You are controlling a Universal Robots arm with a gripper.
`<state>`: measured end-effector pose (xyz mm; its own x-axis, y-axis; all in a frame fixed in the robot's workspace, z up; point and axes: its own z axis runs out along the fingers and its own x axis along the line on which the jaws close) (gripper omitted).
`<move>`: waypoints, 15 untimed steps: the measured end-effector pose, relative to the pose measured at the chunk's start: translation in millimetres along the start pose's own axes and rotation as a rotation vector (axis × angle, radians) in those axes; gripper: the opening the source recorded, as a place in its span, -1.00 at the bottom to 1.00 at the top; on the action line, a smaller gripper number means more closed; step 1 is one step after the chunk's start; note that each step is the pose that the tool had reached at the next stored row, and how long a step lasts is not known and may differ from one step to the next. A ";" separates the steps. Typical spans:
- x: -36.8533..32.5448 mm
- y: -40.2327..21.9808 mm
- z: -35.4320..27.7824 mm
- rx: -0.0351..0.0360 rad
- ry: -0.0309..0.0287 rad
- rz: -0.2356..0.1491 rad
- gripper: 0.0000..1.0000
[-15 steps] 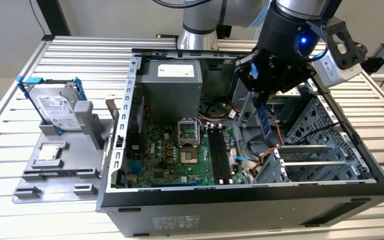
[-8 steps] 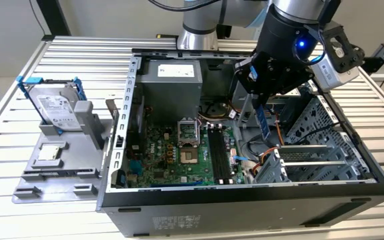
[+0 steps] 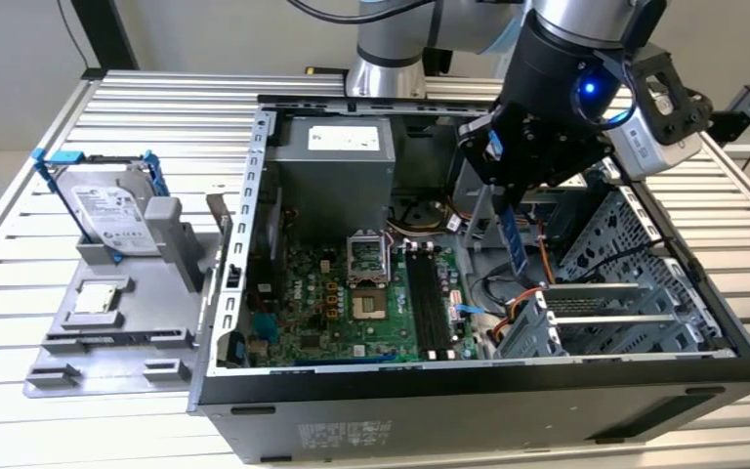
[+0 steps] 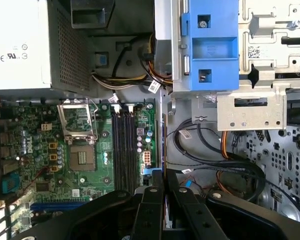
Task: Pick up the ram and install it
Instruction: 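Insert the ram into the slot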
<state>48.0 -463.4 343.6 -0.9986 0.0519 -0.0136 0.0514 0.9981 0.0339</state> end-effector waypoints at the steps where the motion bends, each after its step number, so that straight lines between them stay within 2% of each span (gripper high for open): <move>1: 0.0 -0.9 0.2 0.0001 0.0002 0.000 -1.00; 8: 0.0 -5.0 4.8 0.0039 0.0003 0.000 -1.00; 15: 1.6 -5.4 15.1 0.0040 0.0003 0.000 -1.00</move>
<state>46.4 -468.2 328.2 -0.9986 0.0517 -0.0133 0.0513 0.9982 0.0299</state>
